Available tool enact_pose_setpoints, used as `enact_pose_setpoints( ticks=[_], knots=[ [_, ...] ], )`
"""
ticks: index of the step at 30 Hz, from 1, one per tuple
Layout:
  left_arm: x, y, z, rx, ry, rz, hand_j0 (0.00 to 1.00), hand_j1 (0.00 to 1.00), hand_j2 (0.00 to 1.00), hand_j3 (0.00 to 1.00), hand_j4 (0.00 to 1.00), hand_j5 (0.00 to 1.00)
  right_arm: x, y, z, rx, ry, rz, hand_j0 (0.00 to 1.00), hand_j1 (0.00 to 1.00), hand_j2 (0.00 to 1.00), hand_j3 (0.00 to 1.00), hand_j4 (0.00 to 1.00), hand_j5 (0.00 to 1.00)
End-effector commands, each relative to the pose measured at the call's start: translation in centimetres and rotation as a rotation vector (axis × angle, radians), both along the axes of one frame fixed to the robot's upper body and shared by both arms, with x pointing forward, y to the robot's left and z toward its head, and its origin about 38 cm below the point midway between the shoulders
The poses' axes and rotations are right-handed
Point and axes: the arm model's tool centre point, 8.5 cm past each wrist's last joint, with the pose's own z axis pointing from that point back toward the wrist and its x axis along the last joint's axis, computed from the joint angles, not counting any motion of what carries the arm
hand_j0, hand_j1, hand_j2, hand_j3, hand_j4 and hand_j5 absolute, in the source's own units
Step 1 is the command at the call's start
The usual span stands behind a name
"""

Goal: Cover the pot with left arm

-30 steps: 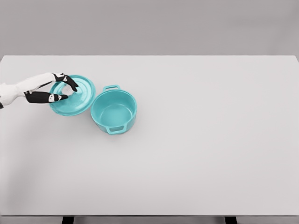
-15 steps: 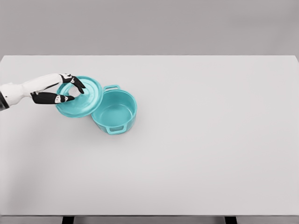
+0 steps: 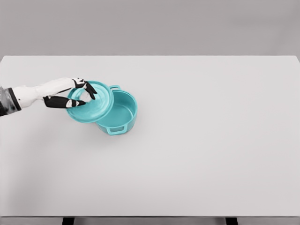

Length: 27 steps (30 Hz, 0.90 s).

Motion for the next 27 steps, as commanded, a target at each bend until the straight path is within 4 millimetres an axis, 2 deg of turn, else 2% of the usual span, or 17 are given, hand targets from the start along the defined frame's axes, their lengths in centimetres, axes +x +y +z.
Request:
enact_pose_setpoints(
  ticks=[1, 4, 14, 27],
  knots=[
    [0.1, -0.8, -0.3, -0.011, 0.003, -0.01, 0.54, 0.54, 0.54, 0.54, 0.54, 0.54, 0.0, 0.0, 0.0, 0.0, -0.001, 0.001, 1.0, 1.0, 1.0, 1.0, 1.0, 1.0],
    [0.2, -0.9, -0.2, -0.011, 0.001, -0.011, 0.54, 0.54, 0.54, 0.54, 0.54, 0.54, 0.0, 0.0, 0.0, 0.0, -0.001, 0.001, 1.0, 1.0, 1.0, 1.0, 1.0, 1.0],
    [0.6, -3.0, -0.8, -0.004, -0.006, -0.035, 0.54, 0.54, 0.54, 0.54, 0.54, 0.54, 0.0, 0.0, 0.0, 0.0, -0.001, 0.001, 1.0, 1.0, 1.0, 1.0, 1.0, 1.0],
    [1.0, -3.9, -1.1, 0.0, 0.004, -0.031, 0.54, 0.54, 0.54, 0.54, 0.54, 0.54, 0.0, 0.0, 0.0, 0.0, -0.001, 0.001, 1.0, 1.0, 1.0, 1.0, 1.0, 1.0]
  ],
)
